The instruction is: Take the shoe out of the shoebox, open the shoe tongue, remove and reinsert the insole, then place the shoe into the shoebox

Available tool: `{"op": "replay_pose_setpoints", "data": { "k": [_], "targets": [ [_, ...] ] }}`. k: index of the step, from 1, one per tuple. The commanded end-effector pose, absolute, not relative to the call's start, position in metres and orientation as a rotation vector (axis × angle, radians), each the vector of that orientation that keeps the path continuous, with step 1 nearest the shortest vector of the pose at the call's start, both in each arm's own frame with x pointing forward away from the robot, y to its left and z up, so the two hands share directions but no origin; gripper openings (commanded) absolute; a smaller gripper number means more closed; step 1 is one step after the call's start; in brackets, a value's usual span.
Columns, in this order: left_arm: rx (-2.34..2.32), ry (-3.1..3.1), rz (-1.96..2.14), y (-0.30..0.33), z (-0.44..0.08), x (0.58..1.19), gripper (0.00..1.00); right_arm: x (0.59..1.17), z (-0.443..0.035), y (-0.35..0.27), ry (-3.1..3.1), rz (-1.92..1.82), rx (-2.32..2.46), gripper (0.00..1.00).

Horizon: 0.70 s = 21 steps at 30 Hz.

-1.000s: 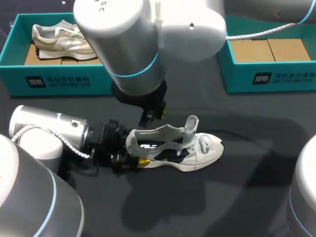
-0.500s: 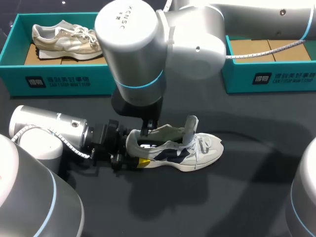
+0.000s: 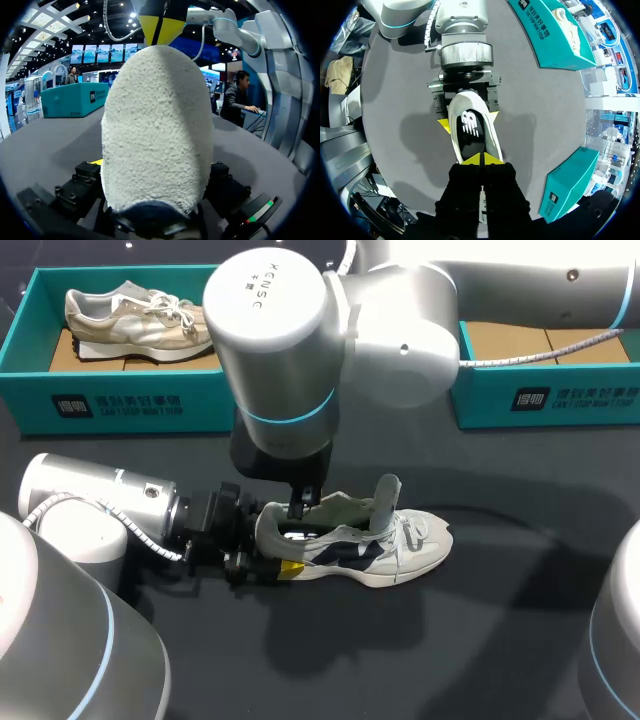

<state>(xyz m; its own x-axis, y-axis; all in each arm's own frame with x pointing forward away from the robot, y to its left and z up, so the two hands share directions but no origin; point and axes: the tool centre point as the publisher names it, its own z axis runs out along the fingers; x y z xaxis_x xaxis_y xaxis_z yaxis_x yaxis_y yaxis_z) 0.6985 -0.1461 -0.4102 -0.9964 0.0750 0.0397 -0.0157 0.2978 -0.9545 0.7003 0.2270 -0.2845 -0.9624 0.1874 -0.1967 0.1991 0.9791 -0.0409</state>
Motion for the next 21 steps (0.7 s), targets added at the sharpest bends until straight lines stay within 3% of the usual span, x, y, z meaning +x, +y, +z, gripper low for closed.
{"op": "replay_pose_setpoints", "data": {
  "k": [1, 21],
  "targets": [
    [-0.057, -2.468, 1.815, -0.147, -0.411, 0.698, 0.00, 0.707, -0.305, 0.233, 2.961, -0.072, 0.260, 0.00],
    [-0.057, -2.468, 1.815, -0.147, -0.411, 0.698, 0.00, 0.707, -0.347, 0.232, 2.976, -0.034, 0.191, 0.00]
  ]
}}
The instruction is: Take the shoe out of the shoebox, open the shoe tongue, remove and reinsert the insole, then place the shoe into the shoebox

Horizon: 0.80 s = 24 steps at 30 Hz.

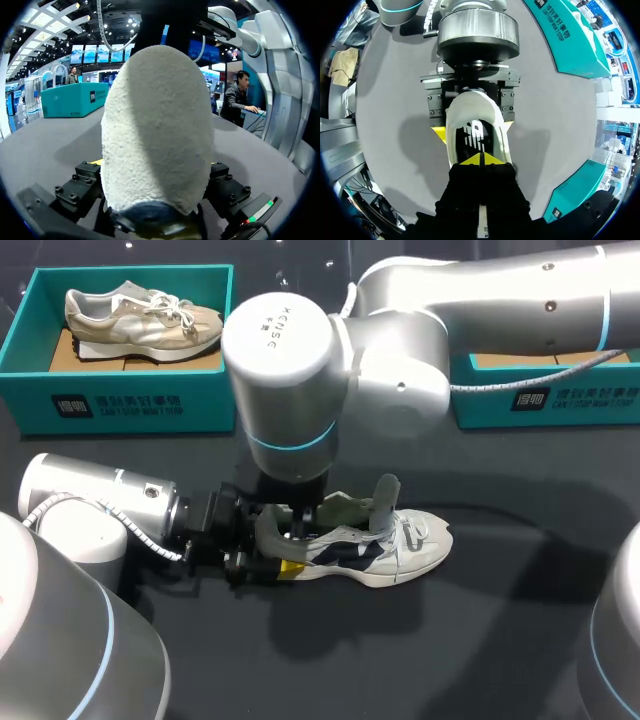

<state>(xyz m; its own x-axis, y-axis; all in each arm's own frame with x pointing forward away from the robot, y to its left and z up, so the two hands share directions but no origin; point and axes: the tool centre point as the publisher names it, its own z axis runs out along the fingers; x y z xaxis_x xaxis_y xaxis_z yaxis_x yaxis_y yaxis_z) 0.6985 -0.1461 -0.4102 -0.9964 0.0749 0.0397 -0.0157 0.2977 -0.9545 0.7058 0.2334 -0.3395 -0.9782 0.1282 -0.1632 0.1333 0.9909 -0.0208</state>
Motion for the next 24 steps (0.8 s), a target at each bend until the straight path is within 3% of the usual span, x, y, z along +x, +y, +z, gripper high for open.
{"op": "replay_pose_setpoints", "data": {
  "k": [1, 24],
  "targets": [
    [-0.057, -2.468, 1.815, -0.147, -0.411, 0.698, 0.00, 0.708, -0.349, 0.231, 2.976, -0.032, 0.189, 0.00],
    [-0.057, -2.468, 1.815, -0.147, -0.411, 0.698, 0.00, 0.718, -0.374, 0.188, 2.954, -0.007, 0.305, 0.00]
  ]
}}
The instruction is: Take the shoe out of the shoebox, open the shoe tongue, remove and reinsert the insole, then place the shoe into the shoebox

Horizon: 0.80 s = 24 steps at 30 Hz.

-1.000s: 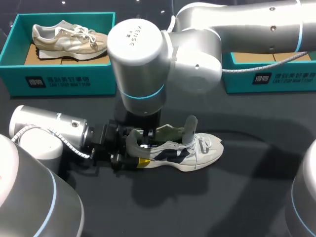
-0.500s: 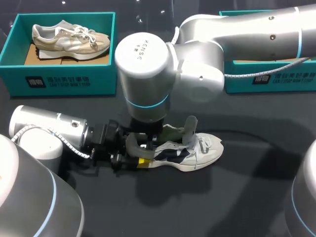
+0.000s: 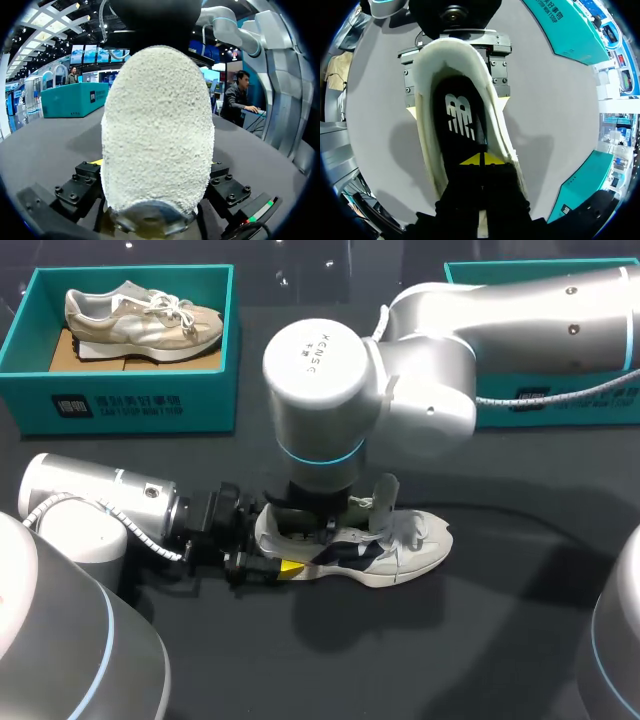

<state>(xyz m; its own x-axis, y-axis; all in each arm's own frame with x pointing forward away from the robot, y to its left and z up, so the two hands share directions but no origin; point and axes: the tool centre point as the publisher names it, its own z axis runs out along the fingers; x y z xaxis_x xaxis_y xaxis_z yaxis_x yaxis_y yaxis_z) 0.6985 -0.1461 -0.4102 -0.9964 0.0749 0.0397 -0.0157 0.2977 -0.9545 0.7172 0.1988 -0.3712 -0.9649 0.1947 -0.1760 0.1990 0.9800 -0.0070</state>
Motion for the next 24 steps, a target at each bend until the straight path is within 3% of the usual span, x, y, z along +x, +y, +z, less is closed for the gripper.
{"op": "replay_pose_setpoints", "data": {
  "k": [1, 10, 11, 15, 24],
  "targets": [
    [-0.057, -2.468, 1.815, -0.147, -0.411, 0.698, 0.00, 0.719, -0.375, 0.186, 2.956, -0.007, 0.315, 0.00],
    [-0.057, -2.468, 1.815, -0.147, -0.411, 0.698, 0.00, 0.723, -0.382, 0.177, 2.966, 0.001, 0.333, 0.00],
    [-0.057, -2.468, 1.815, -0.147, -0.411, 0.698, 0.00, 0.723, -0.383, 0.177, 2.970, 0.002, 0.333, 0.08],
    [-0.057, -2.468, 1.815, -0.147, -0.411, 0.698, 0.00, 0.724, -0.389, 0.175, 2.987, 0.005, 0.341, 0.21],
    [-0.057, -2.468, 1.815, -0.147, -0.411, 0.698, 0.00, 0.728, -0.401, 0.172, 3.028, 0.020, 0.333, 0.25]
  ]
}}
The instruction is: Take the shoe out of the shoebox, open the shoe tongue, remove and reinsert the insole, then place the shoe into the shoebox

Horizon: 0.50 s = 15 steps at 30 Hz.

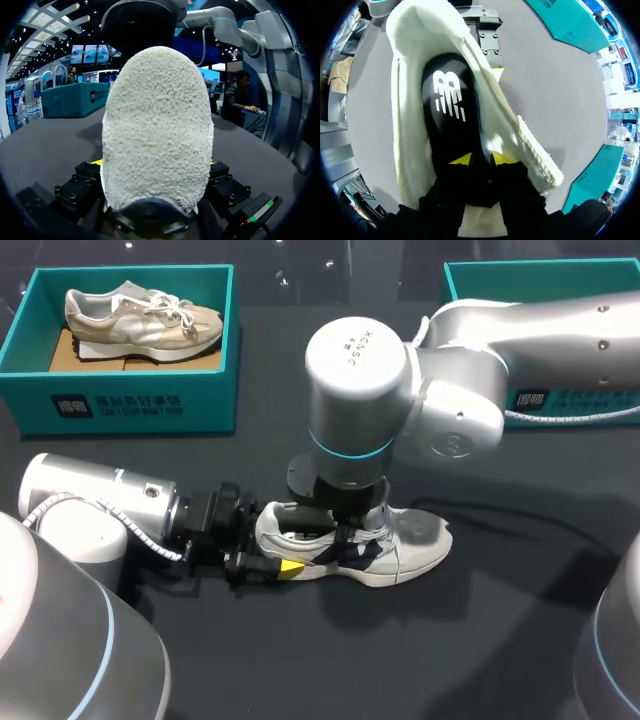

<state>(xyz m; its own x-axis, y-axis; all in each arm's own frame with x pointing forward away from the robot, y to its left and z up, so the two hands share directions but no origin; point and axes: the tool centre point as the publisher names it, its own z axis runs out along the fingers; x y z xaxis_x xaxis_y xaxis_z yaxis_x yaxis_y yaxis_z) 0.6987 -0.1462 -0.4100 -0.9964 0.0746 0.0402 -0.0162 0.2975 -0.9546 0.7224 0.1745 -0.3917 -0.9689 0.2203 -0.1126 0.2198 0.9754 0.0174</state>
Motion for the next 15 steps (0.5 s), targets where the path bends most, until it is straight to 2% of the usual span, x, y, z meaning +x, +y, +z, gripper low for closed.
{"op": "replay_pose_setpoints", "data": {
  "k": [1, 10, 15],
  "targets": [
    [-0.057, -2.468, 1.815, -0.147, -0.411, 0.698, 0.00, 0.728, -0.403, 0.172, 3.036, 0.025, 0.330, 0.27],
    [-0.057, -2.468, 1.815, -0.147, -0.411, 0.698, 0.00, 0.728, -0.423, 0.171, 3.098, 0.048, 0.329, 0.38],
    [-0.057, -2.468, 1.815, -0.147, -0.411, 0.698, 0.00, 0.723, -0.431, 0.170, 3.133, 0.071, 0.328, 0.37]
  ]
}}
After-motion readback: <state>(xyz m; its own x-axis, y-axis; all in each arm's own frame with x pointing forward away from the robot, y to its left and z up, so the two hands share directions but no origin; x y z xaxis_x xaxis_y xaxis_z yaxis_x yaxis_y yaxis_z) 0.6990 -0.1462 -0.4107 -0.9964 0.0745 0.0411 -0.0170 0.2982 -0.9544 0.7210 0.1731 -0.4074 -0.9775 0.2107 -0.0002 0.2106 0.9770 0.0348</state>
